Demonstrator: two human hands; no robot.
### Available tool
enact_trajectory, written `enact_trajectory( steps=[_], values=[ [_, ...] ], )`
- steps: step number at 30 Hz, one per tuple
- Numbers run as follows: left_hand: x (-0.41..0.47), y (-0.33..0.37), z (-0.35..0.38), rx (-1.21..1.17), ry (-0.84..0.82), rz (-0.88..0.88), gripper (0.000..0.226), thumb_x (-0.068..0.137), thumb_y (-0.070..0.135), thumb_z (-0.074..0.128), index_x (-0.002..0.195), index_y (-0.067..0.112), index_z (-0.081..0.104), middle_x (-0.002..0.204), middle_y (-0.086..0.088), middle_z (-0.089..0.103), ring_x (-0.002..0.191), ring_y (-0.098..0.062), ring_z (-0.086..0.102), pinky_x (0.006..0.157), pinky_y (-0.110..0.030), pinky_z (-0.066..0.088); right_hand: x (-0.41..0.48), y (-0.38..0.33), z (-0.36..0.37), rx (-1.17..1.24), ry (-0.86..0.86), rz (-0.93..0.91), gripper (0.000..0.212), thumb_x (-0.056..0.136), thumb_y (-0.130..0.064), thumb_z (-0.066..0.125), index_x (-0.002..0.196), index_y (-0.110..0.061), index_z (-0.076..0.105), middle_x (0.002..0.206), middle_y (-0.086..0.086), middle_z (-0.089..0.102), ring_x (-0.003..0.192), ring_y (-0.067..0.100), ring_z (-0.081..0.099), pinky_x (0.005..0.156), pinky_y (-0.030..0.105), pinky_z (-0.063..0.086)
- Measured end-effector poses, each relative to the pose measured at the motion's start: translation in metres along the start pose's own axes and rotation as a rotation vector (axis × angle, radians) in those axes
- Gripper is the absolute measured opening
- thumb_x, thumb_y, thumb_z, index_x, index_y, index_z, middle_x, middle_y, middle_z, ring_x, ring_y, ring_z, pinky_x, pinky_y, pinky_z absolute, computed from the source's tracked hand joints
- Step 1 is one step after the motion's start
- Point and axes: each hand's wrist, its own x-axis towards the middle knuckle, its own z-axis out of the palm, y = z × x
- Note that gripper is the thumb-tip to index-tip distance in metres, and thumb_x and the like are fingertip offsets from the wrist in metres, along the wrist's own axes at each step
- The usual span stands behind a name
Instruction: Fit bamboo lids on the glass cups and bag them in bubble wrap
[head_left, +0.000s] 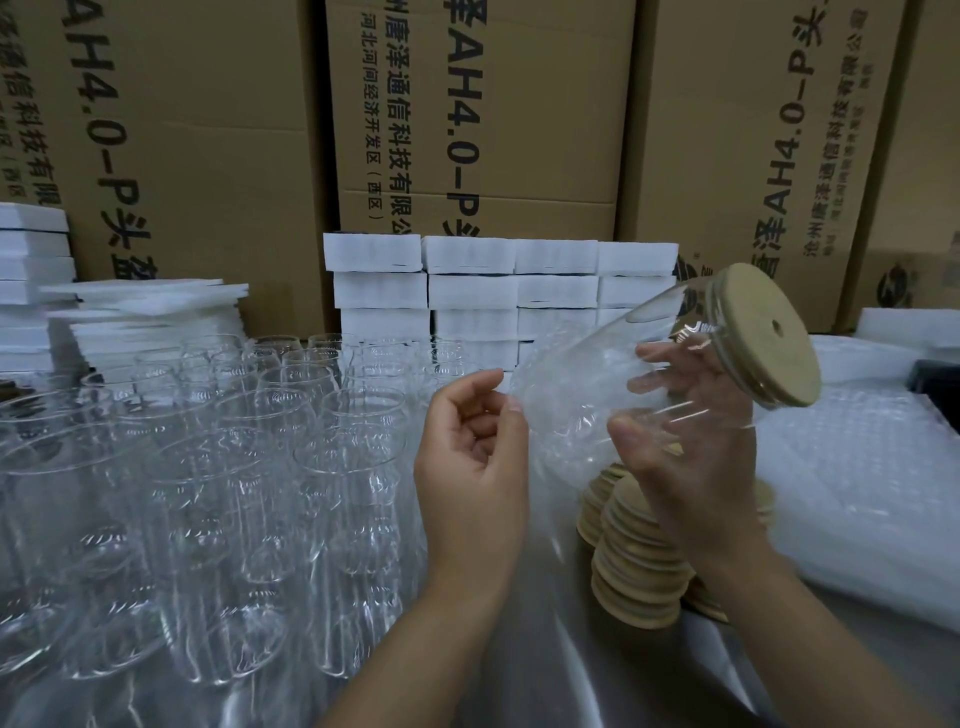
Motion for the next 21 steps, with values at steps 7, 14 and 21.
enact_trajectory(
  steps=[7,14,21],
  values=[
    [-0.012,0.005,-0.003,0.096,-0.195,0.415,0.040,0.089,0.009,0.058,0.118,0.035,0.052,0.114,0.010,0.063,0.103,-0.011,0.063,0.085,-0.022,0.049,-0.002,0.002,0.002,-0.065,0.014,0.014,0.061,0.066,-0.052,0.063,0.113,-0.015,0.053,0.111,0.005,0.057,0.088,0.019,0.058,0.071,0.023,0.049],
    [-0.014,-0.008,-0.007,0.510,-0.457,0.467,0.096,0.071,0.034,0.071,0.148,0.025,0.016,0.152,0.005,0.023,0.146,-0.008,0.020,0.116,-0.018,0.019,0.000,0.006,0.001,0.043,0.035,-0.035,0.046,0.070,-0.048,0.063,0.109,-0.062,0.043,0.113,0.012,0.055,0.087,0.024,0.052,0.075,0.028,0.045],
    [-0.014,-0.018,-0.004,0.390,-0.366,0.124,0.125,0.063,0.043,0.087,0.136,0.058,-0.014,0.149,0.033,0.006,0.141,0.014,0.005,0.110,-0.005,0.016,-0.003,0.008,0.004,0.083,-0.007,-0.062,0.048,0.069,-0.044,0.064,0.108,-0.063,0.045,0.111,0.009,0.056,0.085,0.025,0.052,0.075,0.037,0.047]
  ],
)
